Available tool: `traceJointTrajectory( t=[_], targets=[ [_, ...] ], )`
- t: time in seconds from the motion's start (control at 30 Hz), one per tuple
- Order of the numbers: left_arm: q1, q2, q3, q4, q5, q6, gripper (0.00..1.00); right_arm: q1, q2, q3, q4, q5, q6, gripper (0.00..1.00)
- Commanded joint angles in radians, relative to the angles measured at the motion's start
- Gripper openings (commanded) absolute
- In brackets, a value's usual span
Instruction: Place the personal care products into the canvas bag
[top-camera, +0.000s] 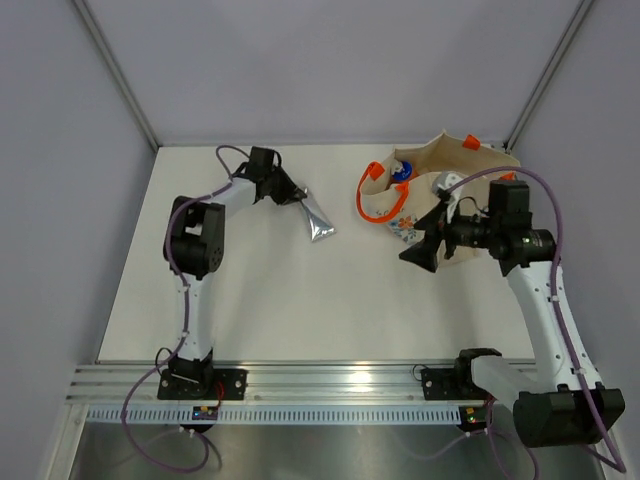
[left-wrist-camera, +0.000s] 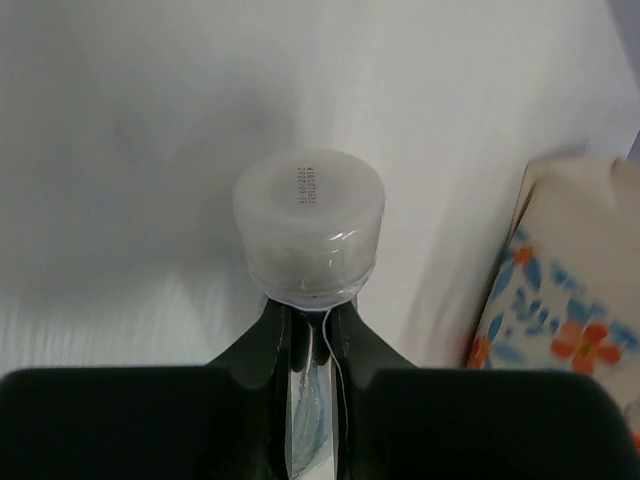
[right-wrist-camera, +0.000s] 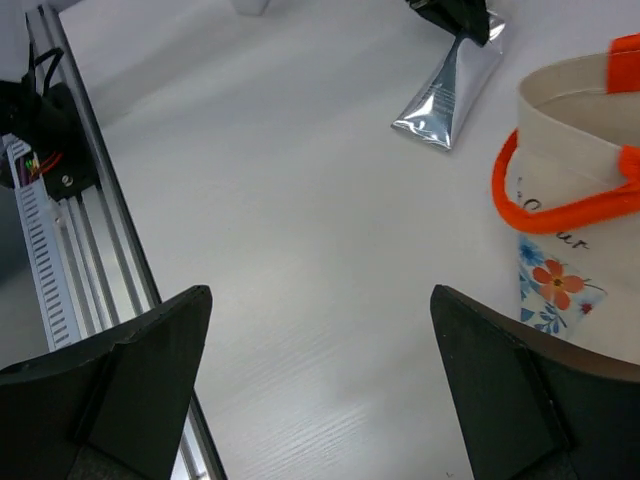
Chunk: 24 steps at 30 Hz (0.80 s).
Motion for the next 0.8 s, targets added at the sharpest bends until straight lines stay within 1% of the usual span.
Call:
traceJointTrajectory(
  t=[0.0, 0.03, 0.07, 0.1, 0.13, 0.17, 0.2, 0.23, 0.27, 0.3, 0.33, 0.37, 0.43, 0.47, 0.5, 0.57, 0.67, 0.77],
  targets=[
    [0.004, -0.236, -0.177, 0.109, 0.198, 0.176, 0.00, 0.190, 0.035, 0.027, -0.042, 0.140, -0.011, 0.99],
    [0.004, -0.276, -0.228, 0.147, 0.241, 0.187, 0.00, 0.226, 0.048, 0.029, -0.024, 0.157, 0.020, 1.00],
    [0.004, -0.314, -0.328, 0.169, 0.261, 0.194, 0.00, 0.261, 0.082, 0.030, 0.004, 0.194, 0.057, 0.99],
    [0.004, -0.394, -0.378, 0.190, 0.278, 0.188, 0.00, 0.295, 0.102, 0.039, 0.059, 0.209, 0.151, 1.00],
    [0.002, -0.436, -0.429, 0.256, 0.314, 0.179, 0.00, 0.352, 0.127, 0.045, 0.087, 0.217, 0.210, 1.00],
    [0.001, -0.474, -0.478, 0.288, 0.331, 0.168, 0.00, 0.373, 0.178, 0.050, 0.122, 0.205, 0.267, 1.00],
    [-0.005, -0.555, -0.575, 0.327, 0.342, 0.138, 0.00, 0.396, 0.199, 0.041, 0.218, 0.211, 0.422, 0.99],
    [-0.010, -0.594, -0.617, 0.394, 0.363, 0.124, 0.00, 0.450, 0.216, 0.032, 0.277, 0.272, 0.504, 0.99],
    [-0.016, -0.630, -0.657, 0.419, 0.370, 0.112, 0.00, 0.479, 0.239, 0.018, 0.384, 0.307, 0.573, 1.00],
    [-0.027, -0.699, -0.727, 0.448, 0.387, 0.084, 0.00, 0.510, 0.249, -0.002, 0.427, 0.353, 0.656, 0.99],
    [-0.031, -0.732, -0.760, 0.501, 0.393, 0.067, 0.00, 0.568, 0.263, -0.005, 0.461, 0.402, 0.692, 1.00],
    [-0.036, -0.764, -0.791, 0.525, 0.394, 0.049, 0.00, 0.590, 0.295, -0.005, 0.511, 0.479, 0.723, 0.99],
    [-0.047, -0.848, -0.861, 0.580, 0.397, 0.007, 0.00, 0.619, 0.340, 0.019, 0.535, 0.519, 0.793, 0.99],
    [-0.051, -0.871, -0.880, 0.591, 0.397, -0.005, 0.00, 0.631, 0.389, 0.029, 0.556, 0.538, 0.818, 0.99],
    [-0.064, -0.891, -0.895, 0.607, 0.399, -0.025, 0.00, 0.633, 0.413, 0.048, 0.569, 0.538, 0.859, 1.00],
    [-0.074, -0.938, -0.917, 0.626, 0.402, -0.043, 0.00, 0.634, 0.473, 0.067, 0.602, 0.550, 0.891, 0.99],
    [-0.084, -0.976, -0.929, 0.675, 0.405, -0.091, 0.00, 0.639, 0.525, 0.082, 0.650, 0.539, 0.889, 0.99],
    [-0.091, -0.985, -0.920, 0.683, 0.407, -0.102, 0.00, 0.639, 0.558, 0.104, 0.688, 0.432, 0.899, 1.00]
  ],
)
